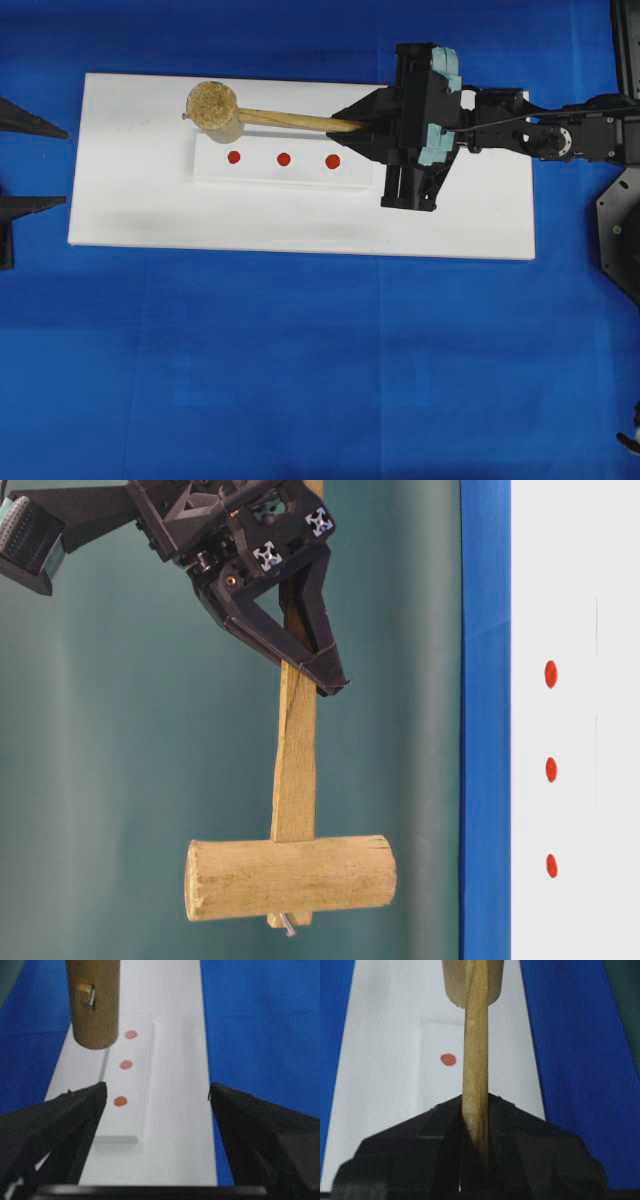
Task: Hit the mark with a hammer.
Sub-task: 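Open the left gripper and withdraw it from the mallet head, then swing the hanging mallet head down onto the middle red dot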
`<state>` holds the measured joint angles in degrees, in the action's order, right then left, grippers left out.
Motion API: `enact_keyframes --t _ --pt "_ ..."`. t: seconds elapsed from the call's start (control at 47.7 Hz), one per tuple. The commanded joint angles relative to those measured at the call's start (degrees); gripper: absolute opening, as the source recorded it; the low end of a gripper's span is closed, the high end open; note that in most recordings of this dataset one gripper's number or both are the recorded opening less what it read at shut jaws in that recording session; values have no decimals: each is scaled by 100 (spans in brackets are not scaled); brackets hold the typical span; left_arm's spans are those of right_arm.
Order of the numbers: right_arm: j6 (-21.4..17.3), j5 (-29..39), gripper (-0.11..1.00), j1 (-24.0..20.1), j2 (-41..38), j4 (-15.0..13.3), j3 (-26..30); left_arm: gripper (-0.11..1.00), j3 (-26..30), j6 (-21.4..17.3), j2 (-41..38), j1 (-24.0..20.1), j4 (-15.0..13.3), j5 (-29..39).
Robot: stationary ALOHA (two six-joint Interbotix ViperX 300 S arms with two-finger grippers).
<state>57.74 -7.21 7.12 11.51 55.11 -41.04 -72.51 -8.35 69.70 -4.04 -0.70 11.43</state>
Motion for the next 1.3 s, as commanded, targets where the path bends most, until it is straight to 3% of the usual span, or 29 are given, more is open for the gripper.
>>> enact_keyframes --t 0.0,0.315,0.461,0.587,0.986,1.279 --pt "0 -35 2 -9 44 9 141 81 53 0 -79 -18 -9 -44" --pt "-26 -18 2 -9 -519 35 193 81 44 0 -79 -26 -9 -44" --pt "-114 26 2 -9 -1230 334 202 81 35 0 -79 -26 0 -44" --pt "-132 123 2 -9 -1362 448 158 81 26 -9 -79 -26 -9 -44" --pt "-79 -202 2 -18 -519 422 53 81 0 0 -79 -18 -9 -44" --pt "-105 -378 2 -26 615 413 -642 81 -9 0 -79 -26 0 -44"
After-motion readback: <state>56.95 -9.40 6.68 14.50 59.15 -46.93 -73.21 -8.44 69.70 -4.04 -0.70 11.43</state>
